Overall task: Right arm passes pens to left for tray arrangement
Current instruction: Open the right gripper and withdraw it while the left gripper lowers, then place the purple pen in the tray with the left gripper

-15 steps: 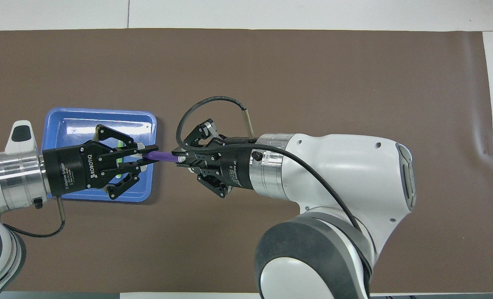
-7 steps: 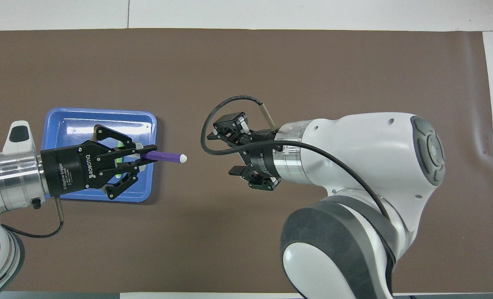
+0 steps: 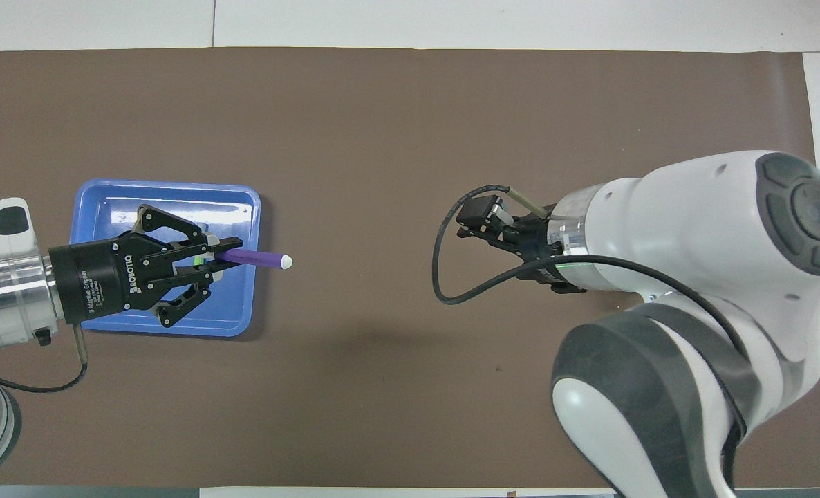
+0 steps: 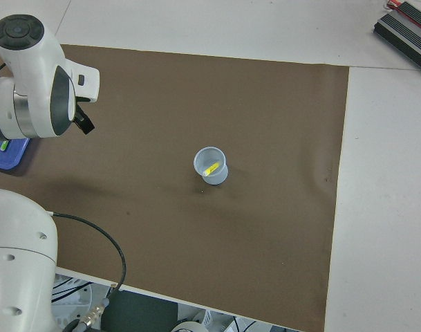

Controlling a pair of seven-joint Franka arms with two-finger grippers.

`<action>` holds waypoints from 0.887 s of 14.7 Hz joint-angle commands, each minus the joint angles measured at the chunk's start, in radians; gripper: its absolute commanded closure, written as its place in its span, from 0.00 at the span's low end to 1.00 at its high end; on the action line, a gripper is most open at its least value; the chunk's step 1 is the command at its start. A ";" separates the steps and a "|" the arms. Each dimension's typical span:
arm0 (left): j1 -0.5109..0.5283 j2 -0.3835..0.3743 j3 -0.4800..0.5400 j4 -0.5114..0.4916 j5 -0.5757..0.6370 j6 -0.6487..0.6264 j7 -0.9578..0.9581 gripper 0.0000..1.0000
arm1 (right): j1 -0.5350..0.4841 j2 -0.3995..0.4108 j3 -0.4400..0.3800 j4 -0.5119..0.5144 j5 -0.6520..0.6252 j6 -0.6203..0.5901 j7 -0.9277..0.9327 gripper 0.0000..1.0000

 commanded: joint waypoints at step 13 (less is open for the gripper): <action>0.179 0.407 0.000 0.294 0.793 -0.217 0.622 1.00 | -0.004 -0.033 -0.319 -0.168 -0.337 0.000 -0.767 0.02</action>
